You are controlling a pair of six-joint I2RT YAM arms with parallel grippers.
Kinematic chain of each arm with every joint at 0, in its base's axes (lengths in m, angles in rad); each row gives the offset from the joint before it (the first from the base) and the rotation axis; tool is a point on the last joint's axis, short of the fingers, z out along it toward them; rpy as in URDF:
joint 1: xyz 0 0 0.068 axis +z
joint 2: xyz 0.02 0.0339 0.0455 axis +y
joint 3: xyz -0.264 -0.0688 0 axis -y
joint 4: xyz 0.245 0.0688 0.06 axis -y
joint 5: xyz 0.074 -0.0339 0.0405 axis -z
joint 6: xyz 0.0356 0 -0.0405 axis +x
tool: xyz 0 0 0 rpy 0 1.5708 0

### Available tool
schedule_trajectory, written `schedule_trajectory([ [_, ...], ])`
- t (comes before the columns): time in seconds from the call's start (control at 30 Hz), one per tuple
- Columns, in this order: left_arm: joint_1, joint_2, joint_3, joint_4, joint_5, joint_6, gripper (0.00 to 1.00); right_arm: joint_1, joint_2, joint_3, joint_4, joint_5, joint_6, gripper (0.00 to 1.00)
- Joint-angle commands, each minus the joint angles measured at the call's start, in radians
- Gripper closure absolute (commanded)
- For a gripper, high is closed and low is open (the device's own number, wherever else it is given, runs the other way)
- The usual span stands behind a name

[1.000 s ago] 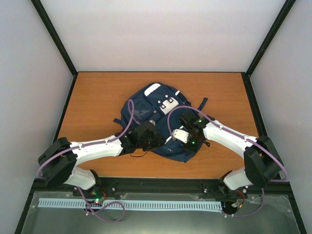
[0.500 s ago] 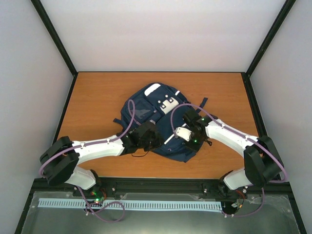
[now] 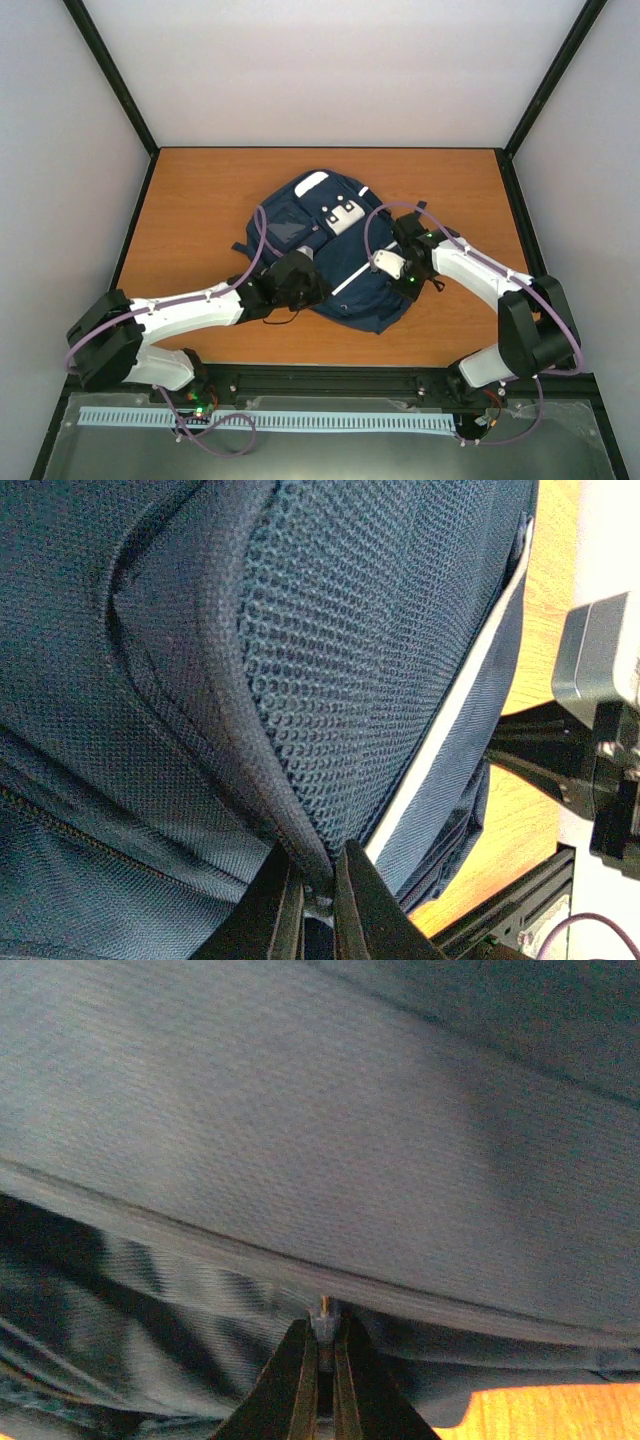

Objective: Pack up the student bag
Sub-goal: Zip the student bag at the center of the board.

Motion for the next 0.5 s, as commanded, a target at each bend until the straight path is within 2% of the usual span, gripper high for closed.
schedule_trajectory([
  [0.0, -0.006, -0.085, -0.020, -0.137, -0.075, 0.060, 0.99, -0.066, 0.039, 0.016, -0.004, 0.139, -0.036, 0.97],
  [0.17, -0.005, -0.157, -0.069, -0.190, -0.111, 0.070, 0.99, -0.079, 0.054, 0.038, -0.003, 0.156, -0.045, 0.97],
  [0.3, 0.010, -0.216, -0.070, -0.301, -0.131, 0.126, 0.99, -0.079, 0.071, 0.056, -0.006, 0.154, -0.048, 0.97],
  [0.47, 0.117, -0.295, -0.063, -0.451, -0.091, 0.220, 0.99, -0.080, 0.095, 0.081, -0.004, 0.148, -0.052, 0.97],
])
